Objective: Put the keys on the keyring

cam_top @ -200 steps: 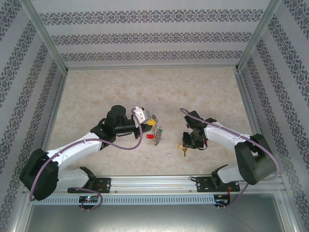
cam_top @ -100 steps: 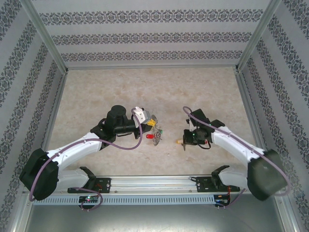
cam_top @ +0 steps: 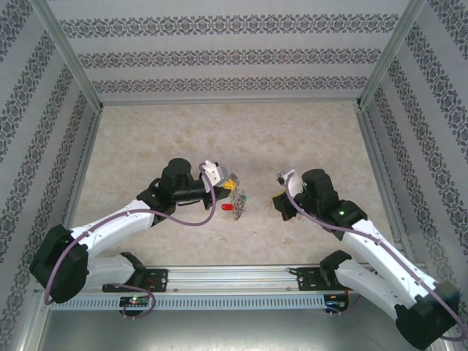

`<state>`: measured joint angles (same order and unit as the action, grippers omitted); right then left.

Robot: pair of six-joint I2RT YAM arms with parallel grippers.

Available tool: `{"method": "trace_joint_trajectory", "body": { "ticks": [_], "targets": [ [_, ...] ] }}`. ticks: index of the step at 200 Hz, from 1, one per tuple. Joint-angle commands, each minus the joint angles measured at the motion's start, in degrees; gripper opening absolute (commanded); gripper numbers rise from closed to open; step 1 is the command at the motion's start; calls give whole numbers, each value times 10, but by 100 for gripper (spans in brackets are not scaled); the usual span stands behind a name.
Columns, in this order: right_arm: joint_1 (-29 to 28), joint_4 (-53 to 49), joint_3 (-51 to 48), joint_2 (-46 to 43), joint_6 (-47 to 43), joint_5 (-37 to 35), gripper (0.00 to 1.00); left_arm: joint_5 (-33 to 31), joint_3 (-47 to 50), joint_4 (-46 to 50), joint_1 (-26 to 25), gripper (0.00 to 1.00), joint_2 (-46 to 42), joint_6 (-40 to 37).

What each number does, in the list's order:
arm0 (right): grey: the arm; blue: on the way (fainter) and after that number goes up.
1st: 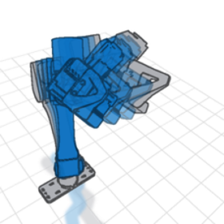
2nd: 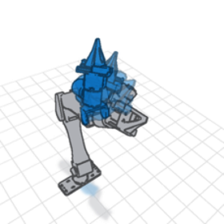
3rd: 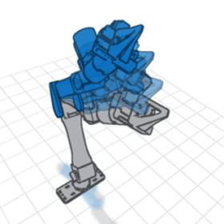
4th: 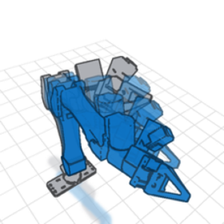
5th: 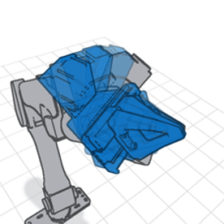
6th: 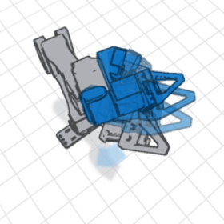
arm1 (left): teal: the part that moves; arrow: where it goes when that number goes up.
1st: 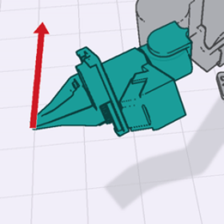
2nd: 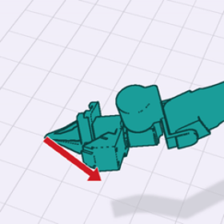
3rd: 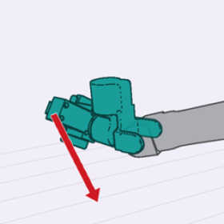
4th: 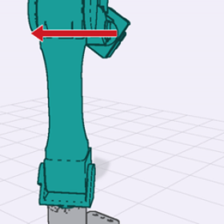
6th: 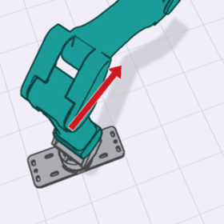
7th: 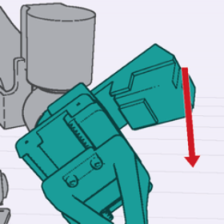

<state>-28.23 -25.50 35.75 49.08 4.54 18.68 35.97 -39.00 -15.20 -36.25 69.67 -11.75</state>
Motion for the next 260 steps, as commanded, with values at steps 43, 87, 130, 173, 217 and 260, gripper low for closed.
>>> {"method": "trace_joint_trajectory", "body": {
  "ticks": [43, 87, 130, 173, 217, 260],
  "targets": [
    [-12, 83, -9, 41, 7, 103, 0, 27, -23, 0, 6, 0, -5, -11],
    [-44, 127, -21, -39, -105, 21, 0, 58, -21, -26, 6, 0, 9, 5],
    [-72, 136, 5, -49, -206, 5, 0, 86, -27, -28, 6, 0, 27, 10],
    [-74, 137, 41, -5, -215, 84, 0, 91, -39, -16, 6, 0, 38, 9],
    [-78, 171, 41, 15, -196, 115, 0, 90, -41, -15, 6, 0, 43, 10],
    [-91, 189, 48, 31, -199, 87, 0, 90, -43, -15, 6, 0, 46, 10]
  ]
}}
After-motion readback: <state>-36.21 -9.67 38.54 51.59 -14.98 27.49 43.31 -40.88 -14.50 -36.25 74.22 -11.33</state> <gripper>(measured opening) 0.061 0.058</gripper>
